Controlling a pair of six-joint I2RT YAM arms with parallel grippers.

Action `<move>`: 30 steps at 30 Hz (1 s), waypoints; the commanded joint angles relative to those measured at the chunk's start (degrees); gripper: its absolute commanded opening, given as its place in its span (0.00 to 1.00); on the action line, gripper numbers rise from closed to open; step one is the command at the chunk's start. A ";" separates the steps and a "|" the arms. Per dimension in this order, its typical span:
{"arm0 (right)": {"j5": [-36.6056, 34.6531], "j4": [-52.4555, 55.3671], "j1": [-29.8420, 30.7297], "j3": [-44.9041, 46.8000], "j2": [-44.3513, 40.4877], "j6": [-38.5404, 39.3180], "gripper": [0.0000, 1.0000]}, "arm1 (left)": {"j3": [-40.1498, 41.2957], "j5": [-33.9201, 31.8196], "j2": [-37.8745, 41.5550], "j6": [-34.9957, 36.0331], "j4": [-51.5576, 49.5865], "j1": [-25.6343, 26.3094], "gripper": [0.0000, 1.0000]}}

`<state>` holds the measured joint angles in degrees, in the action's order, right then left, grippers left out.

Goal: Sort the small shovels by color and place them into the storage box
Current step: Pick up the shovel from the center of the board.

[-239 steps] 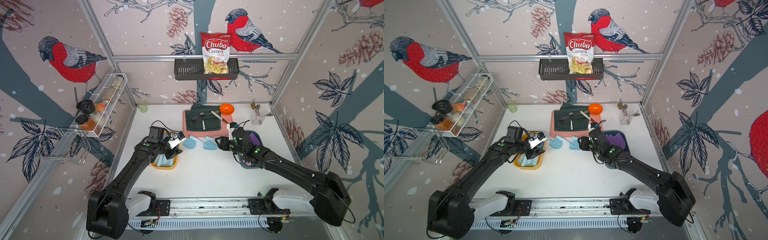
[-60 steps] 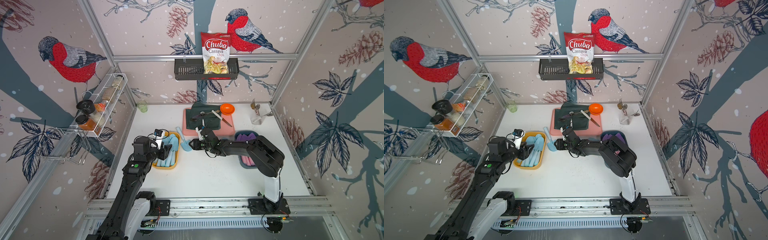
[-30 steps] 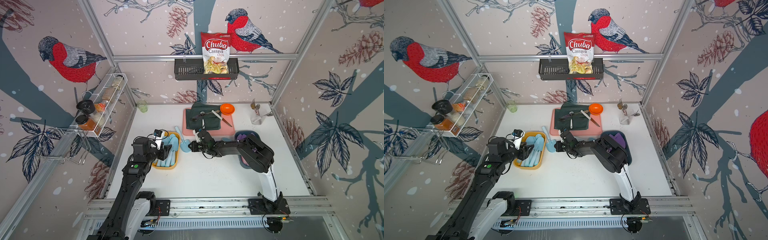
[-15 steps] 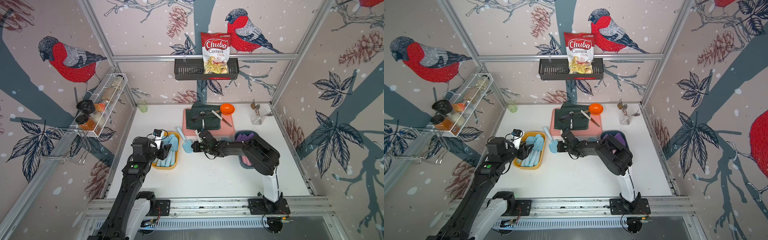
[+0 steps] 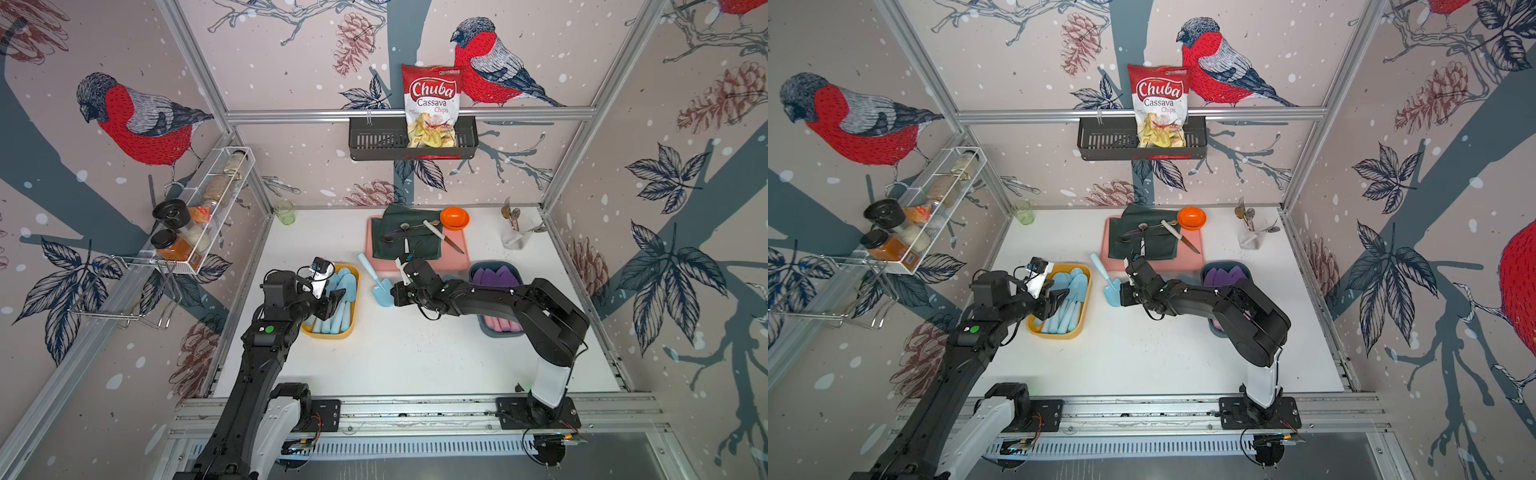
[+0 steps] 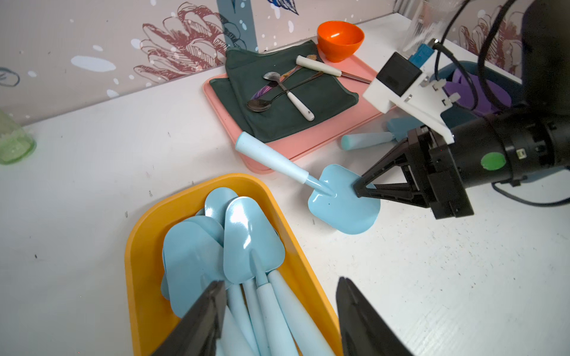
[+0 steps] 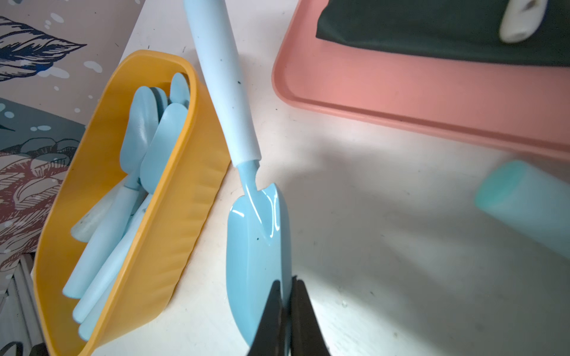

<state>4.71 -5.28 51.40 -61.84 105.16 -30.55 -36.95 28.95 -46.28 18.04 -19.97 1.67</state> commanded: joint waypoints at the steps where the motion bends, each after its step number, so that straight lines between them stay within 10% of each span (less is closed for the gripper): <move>1: -1.03 4.92 0.28 -0.29 -2.65 3.81 0.00 | -3.86 7.83 -2.09 12.03 -5.48 -0.08 0.61; 14: 9.69 30.15 0.11 -7.99 -8.32 15.44 0.00 | -23.30 15.11 -16.33 63.40 -32.28 5.83 0.60; 30: 20.19 37.31 -2.26 -9.67 -12.08 16.07 0.00 | -26.18 1.96 -28.00 81.20 -28.99 18.92 0.52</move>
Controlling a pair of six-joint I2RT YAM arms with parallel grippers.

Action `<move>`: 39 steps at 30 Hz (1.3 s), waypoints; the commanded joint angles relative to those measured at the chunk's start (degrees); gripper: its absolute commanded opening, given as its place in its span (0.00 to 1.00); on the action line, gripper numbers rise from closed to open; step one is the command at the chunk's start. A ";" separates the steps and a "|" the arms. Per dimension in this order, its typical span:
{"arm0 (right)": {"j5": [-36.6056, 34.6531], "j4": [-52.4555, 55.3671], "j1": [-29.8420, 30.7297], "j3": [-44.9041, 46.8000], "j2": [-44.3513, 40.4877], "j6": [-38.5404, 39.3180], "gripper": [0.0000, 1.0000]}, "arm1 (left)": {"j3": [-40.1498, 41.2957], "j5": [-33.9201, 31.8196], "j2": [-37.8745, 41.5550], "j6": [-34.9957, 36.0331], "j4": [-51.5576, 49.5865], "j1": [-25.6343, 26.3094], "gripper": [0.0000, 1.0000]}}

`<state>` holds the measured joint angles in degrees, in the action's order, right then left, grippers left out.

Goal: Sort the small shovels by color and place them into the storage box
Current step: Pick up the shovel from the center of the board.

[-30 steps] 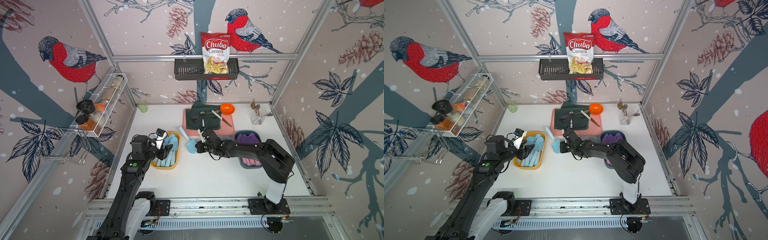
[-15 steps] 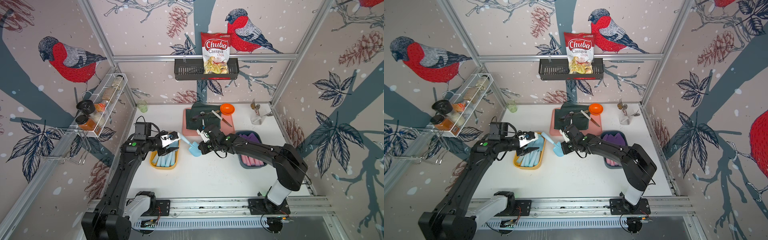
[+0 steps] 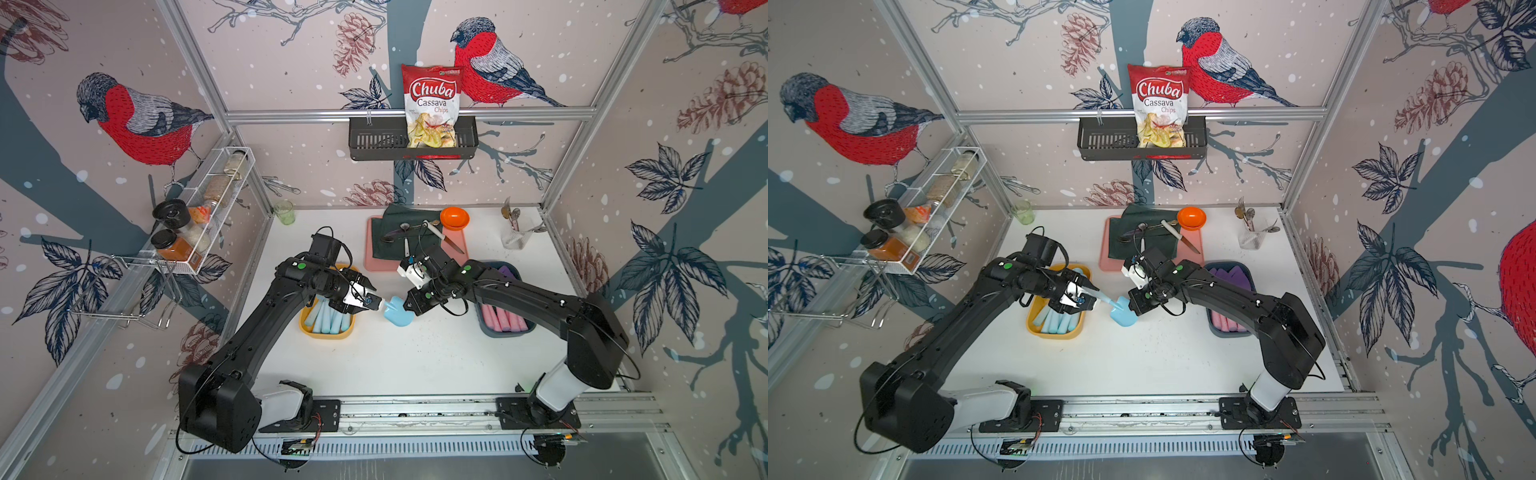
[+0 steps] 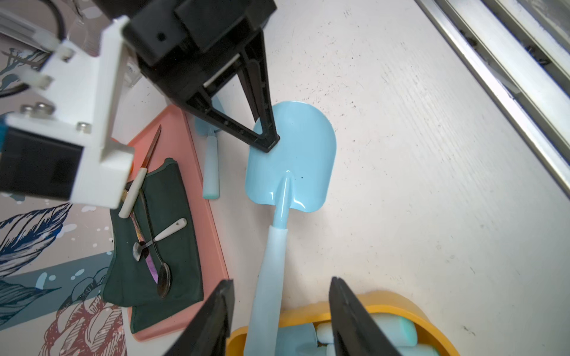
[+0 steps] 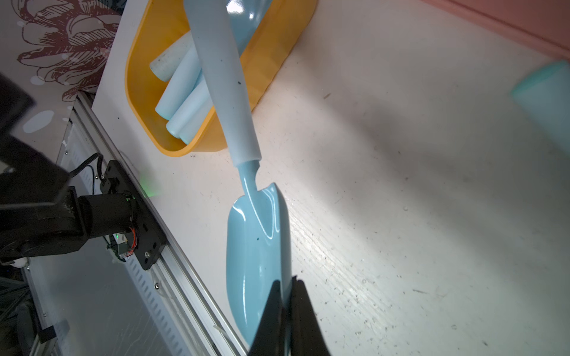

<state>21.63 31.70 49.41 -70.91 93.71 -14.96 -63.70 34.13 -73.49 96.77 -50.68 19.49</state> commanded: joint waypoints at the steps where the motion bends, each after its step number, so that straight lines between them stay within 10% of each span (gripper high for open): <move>1: 3.53 0.21 -0.38 -0.67 -0.72 0.39 0.00 | 1.02 -4.43 -1.17 2.46 2.54 1.63 0.51; 26: 8.18 -1.35 -1.55 -0.65 -0.90 -0.66 0.00 | 4.33 -14.11 -4.81 -1.58 11.38 8.97 0.36; 39: 10.00 -3.46 -2.58 0.61 -2.86 -0.90 0.00 | 5.41 -18.37 -4.14 -5.83 14.21 9.73 0.00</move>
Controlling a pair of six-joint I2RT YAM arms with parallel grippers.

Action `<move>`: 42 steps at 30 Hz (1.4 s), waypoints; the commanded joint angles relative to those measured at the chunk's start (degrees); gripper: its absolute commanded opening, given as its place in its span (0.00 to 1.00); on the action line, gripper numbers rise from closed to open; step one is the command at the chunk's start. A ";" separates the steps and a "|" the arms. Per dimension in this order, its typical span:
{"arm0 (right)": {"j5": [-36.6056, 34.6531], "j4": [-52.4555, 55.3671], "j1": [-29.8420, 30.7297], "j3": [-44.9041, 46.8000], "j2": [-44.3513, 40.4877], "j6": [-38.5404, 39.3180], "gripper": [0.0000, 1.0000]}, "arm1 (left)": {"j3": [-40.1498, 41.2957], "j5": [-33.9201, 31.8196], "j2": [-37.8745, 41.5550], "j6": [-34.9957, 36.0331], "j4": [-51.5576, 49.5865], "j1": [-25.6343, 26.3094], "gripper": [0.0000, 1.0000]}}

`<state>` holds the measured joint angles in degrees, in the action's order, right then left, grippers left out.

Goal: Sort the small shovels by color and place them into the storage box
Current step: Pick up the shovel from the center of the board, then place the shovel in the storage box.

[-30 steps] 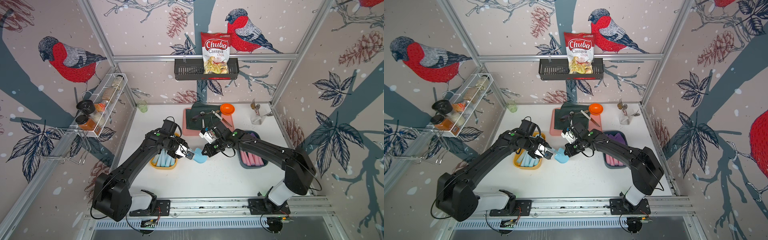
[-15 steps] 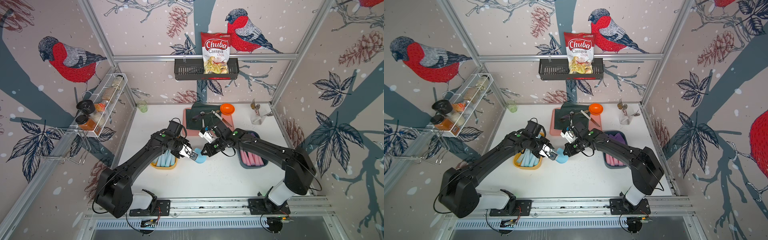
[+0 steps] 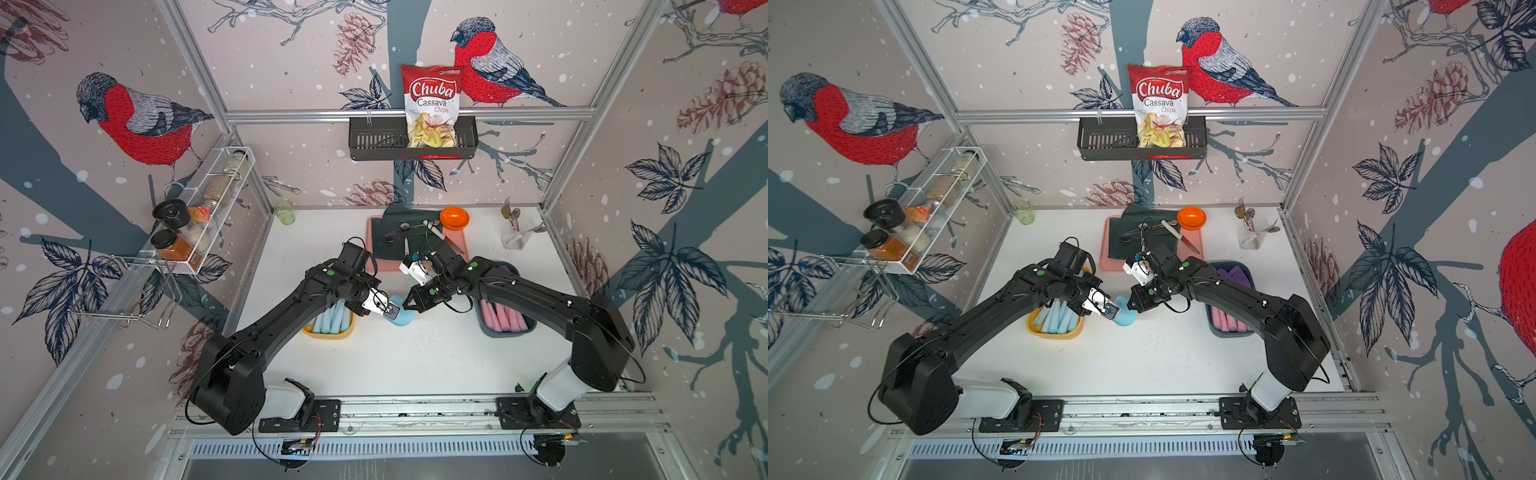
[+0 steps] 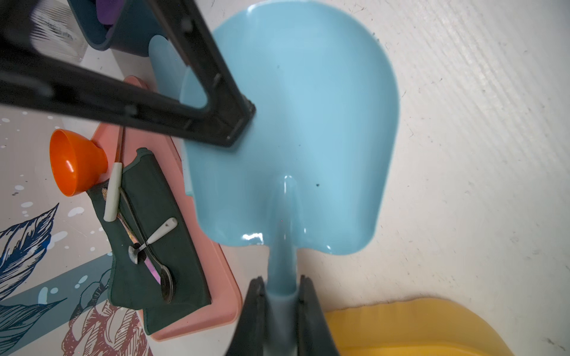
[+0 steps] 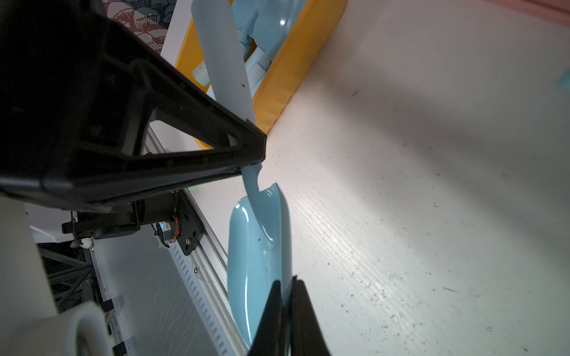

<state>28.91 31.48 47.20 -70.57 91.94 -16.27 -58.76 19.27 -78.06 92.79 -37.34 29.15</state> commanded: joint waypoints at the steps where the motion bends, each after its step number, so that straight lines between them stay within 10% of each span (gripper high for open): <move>1: 2.69 -3.65 -0.52 0.54 -1.55 0.24 0.01 | 0.63 -4.40 0.56 -2.53 1.07 0.07 0.00; 7: -0.96 -6.26 -2.40 2.58 -5.12 -1.51 0.46 | 1.90 -8.64 2.72 -13.72 4.40 -0.03 0.00; 21: -5.09 -17.63 -10.75 15.82 -17.84 -7.76 0.52 | 4.41 -26.63 11.72 -71.39 3.90 -10.26 0.00; 27: -3.69 -17.61 -10.73 16.30 -15.86 -7.68 0.51 | 1.91 -24.13 7.11 -89.66 -2.85 -11.22 0.00; 32: -3.72 -19.86 -10.63 18.09 -16.86 -8.75 0.51 | 4.60 -20.29 6.50 -97.28 -0.92 -16.36 0.00; 42: -3.92 -21.56 -10.65 21.02 -18.10 -9.40 0.51 | 7.59 -32.64 3.14 -97.22 1.98 -17.81 0.00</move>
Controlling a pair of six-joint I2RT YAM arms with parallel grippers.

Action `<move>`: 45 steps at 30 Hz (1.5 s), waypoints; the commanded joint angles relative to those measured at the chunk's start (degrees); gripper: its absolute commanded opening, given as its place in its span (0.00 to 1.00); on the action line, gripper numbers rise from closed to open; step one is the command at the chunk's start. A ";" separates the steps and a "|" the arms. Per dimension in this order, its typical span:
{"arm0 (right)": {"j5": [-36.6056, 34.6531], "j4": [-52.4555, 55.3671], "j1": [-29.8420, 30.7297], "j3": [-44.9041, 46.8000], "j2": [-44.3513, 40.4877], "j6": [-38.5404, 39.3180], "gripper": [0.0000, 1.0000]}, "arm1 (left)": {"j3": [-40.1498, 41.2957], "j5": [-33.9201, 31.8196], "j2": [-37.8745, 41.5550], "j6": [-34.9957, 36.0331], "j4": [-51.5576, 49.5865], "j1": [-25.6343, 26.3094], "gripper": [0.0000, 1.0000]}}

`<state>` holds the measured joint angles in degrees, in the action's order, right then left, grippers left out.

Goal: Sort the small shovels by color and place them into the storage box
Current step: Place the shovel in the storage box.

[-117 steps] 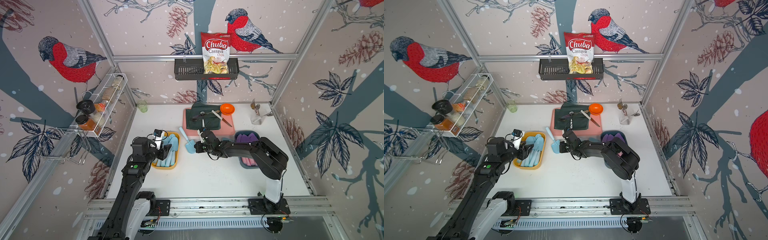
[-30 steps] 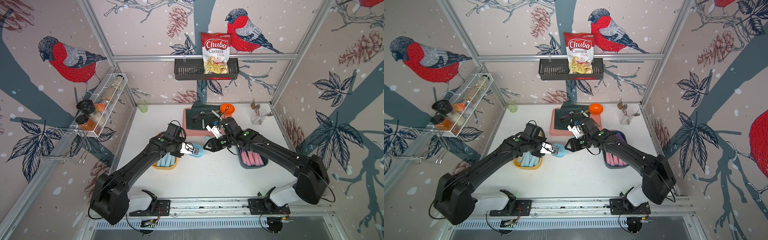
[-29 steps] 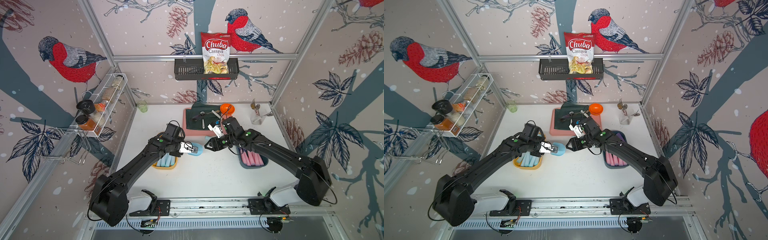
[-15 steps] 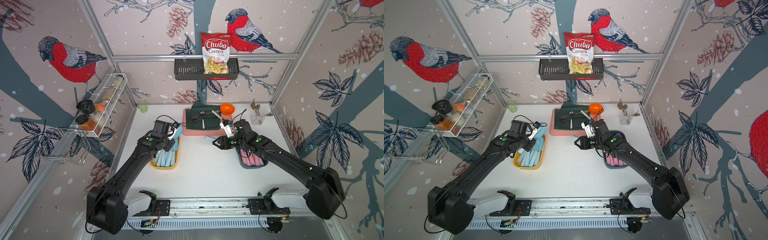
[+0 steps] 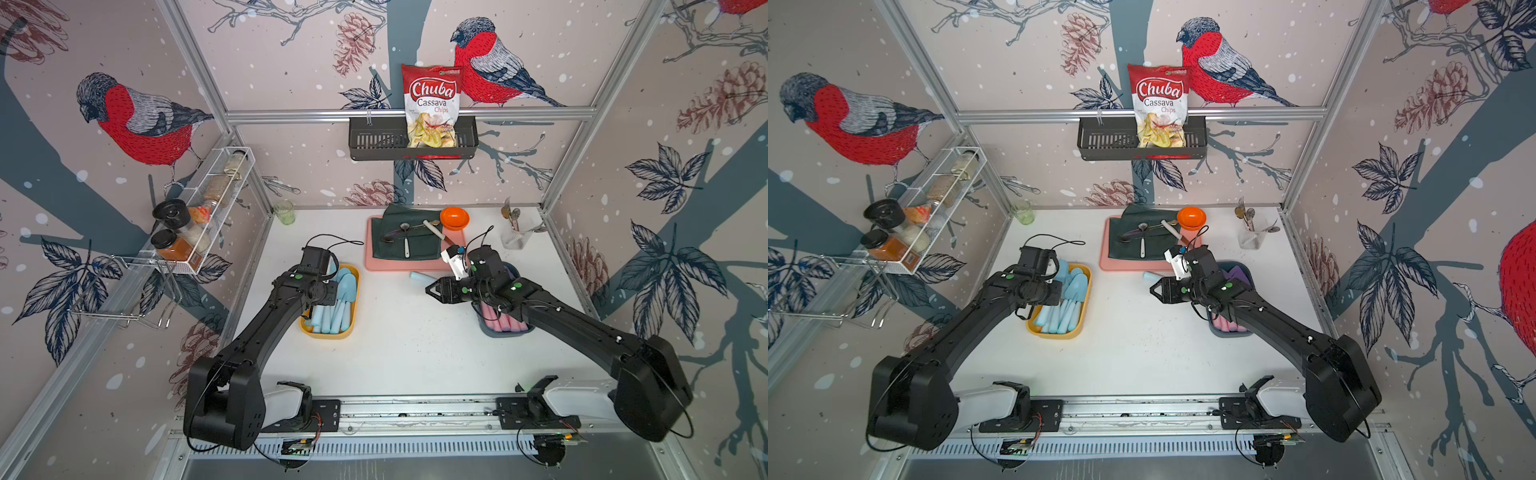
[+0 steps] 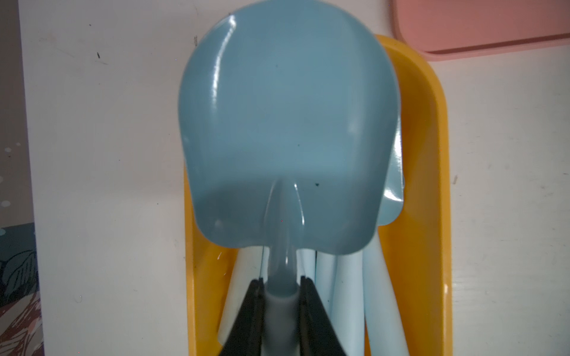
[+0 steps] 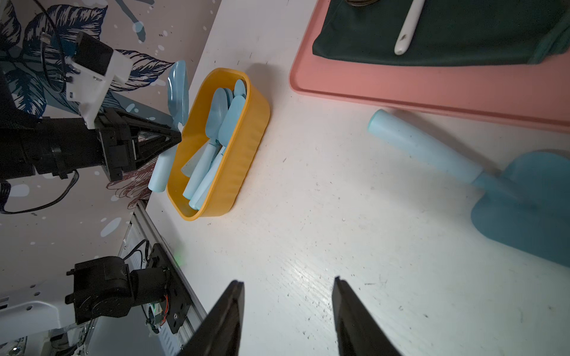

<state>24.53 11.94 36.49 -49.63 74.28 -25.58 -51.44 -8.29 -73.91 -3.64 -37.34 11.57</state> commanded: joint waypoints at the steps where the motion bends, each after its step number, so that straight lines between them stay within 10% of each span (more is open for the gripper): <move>1: 0.43 -2.03 -0.01 0.06 -0.51 0.05 0.51 | 0.44 -6.82 -1.76 -0.79 1.93 -0.24 0.00; 20: 0.28 -1.70 -0.11 -0.06 -0.26 0.62 0.51 | -0.79 -6.47 -7.88 1.35 1.27 -1.30 0.45; 32: 0.38 -2.01 -0.10 -0.16 -0.10 0.15 0.51 | -1.32 -6.15 -8.36 1.83 1.04 -1.38 0.38; 45: -4.40 1.23 -0.10 -2.23 1.53 -0.29 0.51 | -2.20 4.57 0.08 7.12 4.35 -1.38 0.54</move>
<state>22.70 11.84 36.38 -50.61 75.22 -25.65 -53.89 -9.28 -75.13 0.30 -35.33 10.28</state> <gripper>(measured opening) 0.508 0.529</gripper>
